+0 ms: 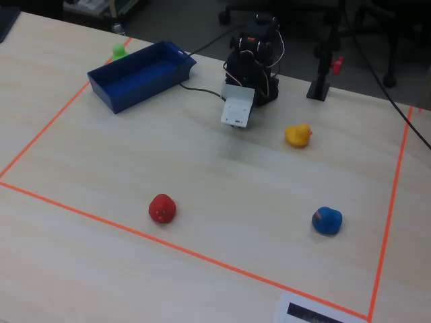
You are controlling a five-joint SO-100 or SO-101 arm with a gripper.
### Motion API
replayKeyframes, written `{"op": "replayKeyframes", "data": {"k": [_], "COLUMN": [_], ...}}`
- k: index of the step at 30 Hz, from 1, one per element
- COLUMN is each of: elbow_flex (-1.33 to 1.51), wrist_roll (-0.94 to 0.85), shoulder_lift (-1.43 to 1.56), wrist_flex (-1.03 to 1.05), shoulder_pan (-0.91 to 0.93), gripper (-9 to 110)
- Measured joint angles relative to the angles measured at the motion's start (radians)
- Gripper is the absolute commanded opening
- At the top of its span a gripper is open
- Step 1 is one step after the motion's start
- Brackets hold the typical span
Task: Grasp red duck and put it into box.
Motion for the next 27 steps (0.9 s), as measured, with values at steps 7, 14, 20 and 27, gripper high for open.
{"op": "replayKeyframes", "data": {"k": [7,14,20,27], "elbow_flex": [0.000,0.000,0.000,0.003], "wrist_roll": [0.012,0.012,0.012,0.011], "shoulder_lift": [0.000,0.000,0.000,-0.021], "wrist_flex": [0.003,0.003,0.003,-0.190], "shoulder_pan": [0.000,0.000,-0.021,-0.020], "gripper": [3,0,0,0]}}
